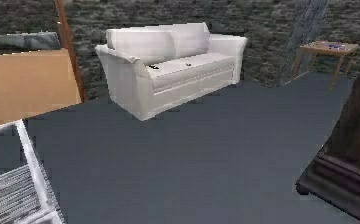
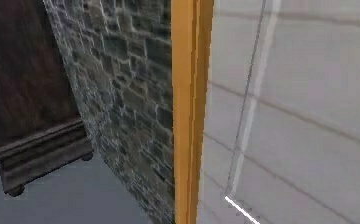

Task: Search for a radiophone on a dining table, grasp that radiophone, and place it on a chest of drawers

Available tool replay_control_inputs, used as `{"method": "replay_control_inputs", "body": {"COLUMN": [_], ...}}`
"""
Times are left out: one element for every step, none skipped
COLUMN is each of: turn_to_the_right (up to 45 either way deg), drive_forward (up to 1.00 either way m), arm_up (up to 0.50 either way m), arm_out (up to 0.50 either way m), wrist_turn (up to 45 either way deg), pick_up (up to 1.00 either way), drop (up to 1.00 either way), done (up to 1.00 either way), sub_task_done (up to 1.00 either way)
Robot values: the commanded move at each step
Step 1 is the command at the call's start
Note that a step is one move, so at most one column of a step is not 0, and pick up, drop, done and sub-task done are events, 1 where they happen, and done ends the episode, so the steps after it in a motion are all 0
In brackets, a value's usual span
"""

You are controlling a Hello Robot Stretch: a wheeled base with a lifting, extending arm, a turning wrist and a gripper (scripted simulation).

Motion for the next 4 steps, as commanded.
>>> {"method": "replay_control_inputs", "body": {"turn_to_the_right": [0.0, 21.0, 3.0, 0.0], "drive_forward": [0.2, 0.0, 0.0, 1.0], "arm_up": [0.0, 0.0, 0.0, 0.0], "arm_out": [0.0, 0.0, 0.0, 0.0], "wrist_turn": [0.0, 0.0, 0.0, 0.0], "pick_up": [0.0, 0.0, 0.0, 0.0], "drop": [0.0, 0.0, 0.0, 0.0], "done": [0.0, 0.0, 0.0, 0.0], "sub_task_done": [0.0, 0.0, 0.0, 0.0]}}
